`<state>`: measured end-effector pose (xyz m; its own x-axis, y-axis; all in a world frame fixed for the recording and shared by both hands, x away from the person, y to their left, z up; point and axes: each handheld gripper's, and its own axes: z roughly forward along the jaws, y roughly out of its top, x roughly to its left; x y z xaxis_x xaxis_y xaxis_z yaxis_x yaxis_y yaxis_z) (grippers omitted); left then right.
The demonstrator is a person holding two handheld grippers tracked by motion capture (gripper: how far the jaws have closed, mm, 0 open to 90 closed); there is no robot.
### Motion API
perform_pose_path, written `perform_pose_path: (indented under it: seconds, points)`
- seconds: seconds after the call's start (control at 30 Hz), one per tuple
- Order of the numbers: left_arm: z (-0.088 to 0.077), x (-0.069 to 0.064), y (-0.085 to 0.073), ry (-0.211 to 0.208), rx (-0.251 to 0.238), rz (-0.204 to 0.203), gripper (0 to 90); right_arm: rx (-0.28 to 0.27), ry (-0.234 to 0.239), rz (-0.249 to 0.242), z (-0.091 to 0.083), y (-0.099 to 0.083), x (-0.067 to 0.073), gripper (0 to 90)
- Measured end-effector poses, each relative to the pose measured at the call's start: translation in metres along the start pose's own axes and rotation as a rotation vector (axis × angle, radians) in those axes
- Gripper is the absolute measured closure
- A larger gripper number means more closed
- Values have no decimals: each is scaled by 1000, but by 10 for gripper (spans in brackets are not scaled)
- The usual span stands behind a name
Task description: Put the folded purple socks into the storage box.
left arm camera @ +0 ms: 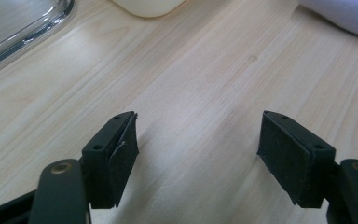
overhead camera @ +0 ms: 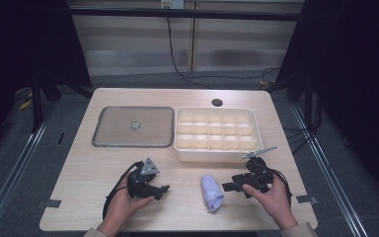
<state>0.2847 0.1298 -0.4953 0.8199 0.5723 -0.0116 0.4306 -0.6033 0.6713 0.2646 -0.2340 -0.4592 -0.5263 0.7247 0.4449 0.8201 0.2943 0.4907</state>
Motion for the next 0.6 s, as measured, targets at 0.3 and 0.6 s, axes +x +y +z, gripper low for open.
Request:
perform_pose_path:
  seconds: [0.3,0.6]
  points:
    - [3,3,-6,-10,-17,-7,252,26,14,37,2,1,-2,354]
    - [7,5,-11,-18,-77,10,197,55,48,69,6,3,-3,359]
